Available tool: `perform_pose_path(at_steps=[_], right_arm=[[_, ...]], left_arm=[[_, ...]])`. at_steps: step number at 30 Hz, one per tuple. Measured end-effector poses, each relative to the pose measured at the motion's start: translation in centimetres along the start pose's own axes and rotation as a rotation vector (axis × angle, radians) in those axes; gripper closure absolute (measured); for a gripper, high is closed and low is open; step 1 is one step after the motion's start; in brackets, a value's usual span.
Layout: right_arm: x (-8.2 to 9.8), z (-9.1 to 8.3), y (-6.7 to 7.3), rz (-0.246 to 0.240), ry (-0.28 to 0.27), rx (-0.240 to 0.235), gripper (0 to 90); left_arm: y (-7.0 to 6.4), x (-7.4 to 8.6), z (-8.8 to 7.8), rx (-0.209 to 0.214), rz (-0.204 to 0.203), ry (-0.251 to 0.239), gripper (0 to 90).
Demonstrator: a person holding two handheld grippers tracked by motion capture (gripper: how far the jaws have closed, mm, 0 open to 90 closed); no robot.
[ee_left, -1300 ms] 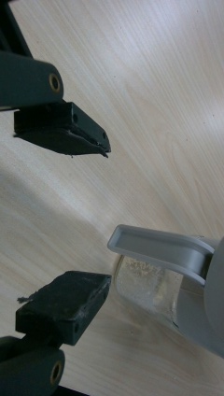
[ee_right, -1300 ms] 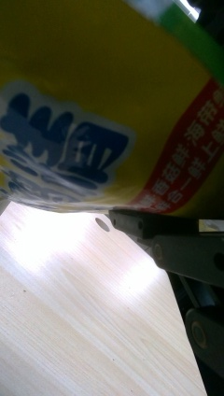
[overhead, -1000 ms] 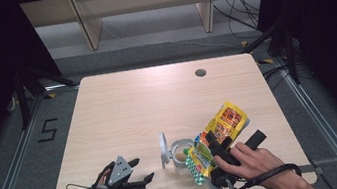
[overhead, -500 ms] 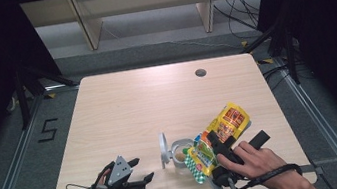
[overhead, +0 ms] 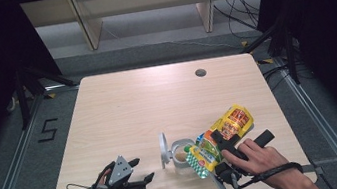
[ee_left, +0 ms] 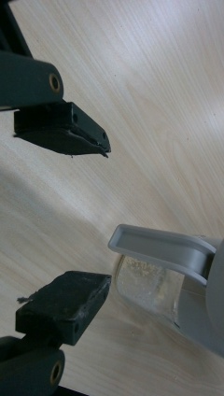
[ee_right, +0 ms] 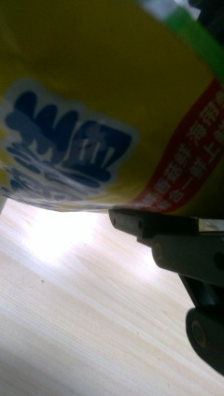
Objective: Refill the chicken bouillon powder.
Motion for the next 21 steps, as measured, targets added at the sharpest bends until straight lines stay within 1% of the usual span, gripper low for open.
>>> perform_pose_path(at_steps=[2, 3, 5, 7, 10, 12, 14, 15, 16, 17, 18, 19, 20, 21], right_arm=[[0.0, -0.07, -0.1, -0.018, 0.024, 0.008, 60.9], [-0.01, -0.11, -0.24, -0.028, 0.024, 0.01, 61.0], [0.02, -0.23, -0.53, -0.029, 0.014, 0.011, 60.9], [-0.01, -0.28, -0.54, -0.042, 0.033, 0.017, 61.0], [-0.22, -0.26, -0.37, -0.064, 0.023, 0.011, 61.0], [-0.27, -0.22, -0.17, -0.062, 0.022, -0.017, 60.9], [-0.21, -0.14, -0.27, -0.075, 0.018, -0.008, 61.0], [-0.16, -0.2, -0.18, -0.053, 0.032, 0.007, 60.9], [-0.14, -0.17, -0.06, -0.054, 0.039, -0.011, 61.0], [-0.14, -0.18, -0.03, -0.056, 0.039, -0.014, 61.0], [-0.11, -0.22, -0.11, -0.054, 0.039, 0.004, 61.0], [-0.12, -0.15, -0.32, -0.082, 0.026, 0.014, 61.0], [-0.11, -0.2, -0.27, -0.079, 0.029, 0.011, 61.0], [-0.14, -0.15, -0.23, -0.086, 0.027, -0.003, 61.0]], left_arm=[[-0.05, 0.02, -0.03, 0.0, -0.015, 0.0, 30.4], [-0.15, 0.04, 0.0, 0.005, -0.027, 0.0, 30.4], [-0.12, 0.04, -0.05, 0.001, -0.022, 0.002, 30.4], [-0.14, 0.01, -0.04, 0.003, -0.025, -0.002, 30.4], [-0.16, 0.04, 0.02, 0.006, -0.027, -0.001, 30.4], [-0.16, 0.03, 0.01, 0.005, -0.024, -0.001, 30.4], [-0.2, 0.01, 0.1, 0.007, -0.032, -0.006, 30.4], [-0.22, 0.01, 0.13, 0.007, -0.035, -0.008, 30.4], [-0.19, 0.02, 0.11, 0.007, -0.032, -0.005, 30.4], [-0.16, 0.03, 0.08, 0.006, -0.027, -0.002, 30.4], [-0.16, 0.03, 0.07, 0.005, -0.026, -0.002, 30.4], [-0.16, 0.04, 0.06, 0.005, -0.027, -0.002, 30.4], [-0.2, 0.02, 0.09, 0.009, -0.032, -0.005, 30.4], [-0.22, 0.02, 0.11, 0.009, -0.033, -0.006, 30.4]])
Point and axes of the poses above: each handheld gripper's, and its own axes: z roughly forward along the jaws, x roughly out of its underside, y roughly to its left, the point moved 7 cm from there along z, roughly forward along the jaws, and after that the axes turned 11 degrees about y, right-handed, at the moved point
